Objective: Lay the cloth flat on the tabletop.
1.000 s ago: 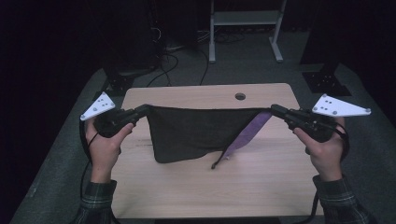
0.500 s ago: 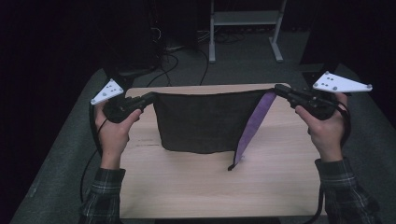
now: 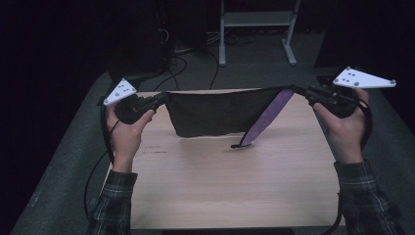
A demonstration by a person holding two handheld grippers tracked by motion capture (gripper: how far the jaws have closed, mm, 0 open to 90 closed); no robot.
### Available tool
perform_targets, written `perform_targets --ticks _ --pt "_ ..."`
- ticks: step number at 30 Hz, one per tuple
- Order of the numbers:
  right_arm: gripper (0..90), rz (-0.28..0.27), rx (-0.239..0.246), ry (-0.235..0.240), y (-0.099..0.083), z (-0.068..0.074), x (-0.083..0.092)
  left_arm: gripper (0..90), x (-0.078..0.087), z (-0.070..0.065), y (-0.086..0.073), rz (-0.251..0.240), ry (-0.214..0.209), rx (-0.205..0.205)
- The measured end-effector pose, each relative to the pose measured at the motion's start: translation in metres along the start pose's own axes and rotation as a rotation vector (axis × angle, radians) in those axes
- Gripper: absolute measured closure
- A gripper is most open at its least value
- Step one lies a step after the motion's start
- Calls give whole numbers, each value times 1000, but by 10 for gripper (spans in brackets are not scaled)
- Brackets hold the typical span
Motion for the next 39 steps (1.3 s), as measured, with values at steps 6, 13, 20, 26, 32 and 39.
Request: perform_targets --ticks 6,13,20,26,32,39 --pt "885 -19 23 5 1 11 19 862 14 -12 3 -2 -13 -20" --pt "885 26 -2 -9 -4 -3 -2 862 -6 5 2 34 -3 14" --pt "885 35 -29 -26 1 -23 -30 862 -23 23 9 22 19 39" --pt "885 51 -16 -34 -5 -25 -36 862 -28 22 -6 62 29 19" --pt "884 98 -51 -6 -38 -23 -48 862 -36 21 -41 121 10 54" --pt "884 147 -55 48 -72 -6 -45 861 -26 9 -70 159 -12 55"
Point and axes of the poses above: each handheld gripper's, and its own axes: x roughly backward along the jaws, y roughly out of its top, z roughly to its left, the point moved 5 cm from there along -x, roughly forward along the jaws, and after that the axes turned 8 degrees about z, right-handed, at the moved point
